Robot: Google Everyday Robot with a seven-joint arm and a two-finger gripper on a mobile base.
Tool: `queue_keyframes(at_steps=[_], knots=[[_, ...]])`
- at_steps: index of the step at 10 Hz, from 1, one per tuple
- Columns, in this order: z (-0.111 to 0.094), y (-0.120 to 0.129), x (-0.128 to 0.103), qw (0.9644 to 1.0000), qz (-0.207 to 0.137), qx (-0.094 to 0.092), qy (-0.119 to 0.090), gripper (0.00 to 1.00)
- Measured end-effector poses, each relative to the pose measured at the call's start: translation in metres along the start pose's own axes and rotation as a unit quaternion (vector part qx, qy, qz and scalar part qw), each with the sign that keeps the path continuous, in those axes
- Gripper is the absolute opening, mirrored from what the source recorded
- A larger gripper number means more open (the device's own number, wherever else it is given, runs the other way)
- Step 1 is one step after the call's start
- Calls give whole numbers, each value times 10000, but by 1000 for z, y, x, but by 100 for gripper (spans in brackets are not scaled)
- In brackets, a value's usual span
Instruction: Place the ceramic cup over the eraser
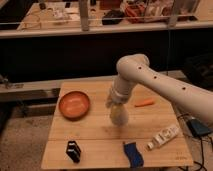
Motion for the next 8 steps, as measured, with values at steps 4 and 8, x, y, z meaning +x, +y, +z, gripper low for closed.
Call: queue_keyframes(at_steps=[4, 8], knots=[[-7, 5, -52, 9984, -571, -44, -14, 2], [-16, 14, -87, 9948, -1008, -123, -56, 2]])
